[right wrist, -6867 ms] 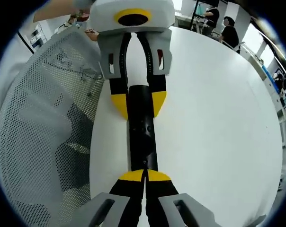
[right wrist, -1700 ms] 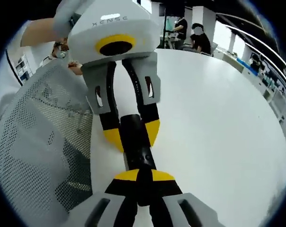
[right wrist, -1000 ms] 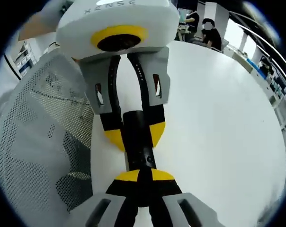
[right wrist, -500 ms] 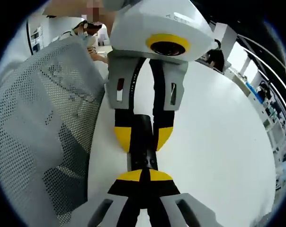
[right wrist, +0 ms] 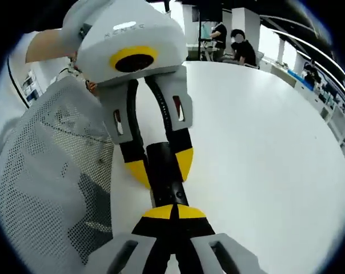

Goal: Press the specified remote control buttons in sequence, fully releasing each button before pressing the next.

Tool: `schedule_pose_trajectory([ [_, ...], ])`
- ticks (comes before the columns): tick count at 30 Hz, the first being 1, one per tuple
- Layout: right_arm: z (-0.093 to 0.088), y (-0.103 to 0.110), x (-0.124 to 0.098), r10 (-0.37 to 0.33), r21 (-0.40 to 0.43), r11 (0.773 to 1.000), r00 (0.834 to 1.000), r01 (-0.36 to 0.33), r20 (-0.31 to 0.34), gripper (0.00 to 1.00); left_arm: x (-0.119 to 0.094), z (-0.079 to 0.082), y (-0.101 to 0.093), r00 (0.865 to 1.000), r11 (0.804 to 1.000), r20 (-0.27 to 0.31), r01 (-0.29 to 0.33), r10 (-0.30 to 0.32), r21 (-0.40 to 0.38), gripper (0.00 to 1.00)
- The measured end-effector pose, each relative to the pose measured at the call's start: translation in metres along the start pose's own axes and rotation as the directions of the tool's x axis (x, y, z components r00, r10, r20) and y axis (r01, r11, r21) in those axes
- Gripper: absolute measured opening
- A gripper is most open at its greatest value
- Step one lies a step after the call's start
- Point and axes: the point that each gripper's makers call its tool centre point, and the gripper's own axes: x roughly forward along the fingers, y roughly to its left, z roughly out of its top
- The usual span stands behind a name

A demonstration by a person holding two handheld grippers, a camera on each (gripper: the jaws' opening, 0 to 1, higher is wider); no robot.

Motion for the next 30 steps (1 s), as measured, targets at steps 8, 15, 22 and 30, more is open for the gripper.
schedule_pose_trajectory([
  [8,-0.001,0.000,0.002,-0.012,-0.121,0.993,0.997,0.003,-0.076,0.00,0.000,0.000,0.000,1.000,1.000,-0.006,-0.001,0.001,-0.004,0.24],
  [15,0.000,-0.002,0.009,-0.009,-0.234,0.972,0.981,-0.037,-0.194,0.00,0.000,0.000,0.000,1.000,1.000,-0.005,0.000,0.000,0.000,0.24],
  [22,0.001,-0.002,0.008,0.026,-0.142,0.988,0.969,-0.062,-0.247,0.00,0.000,0.000,0.000,1.000,1.000,-0.015,0.003,-0.003,0.006,0.24],
  [30,-0.002,-0.002,0.002,0.068,-0.038,0.996,0.984,-0.076,-0.164,0.00,0.001,0.000,0.001,1.000,1.000,-0.030,-0.001,0.001,-0.007,0.24],
])
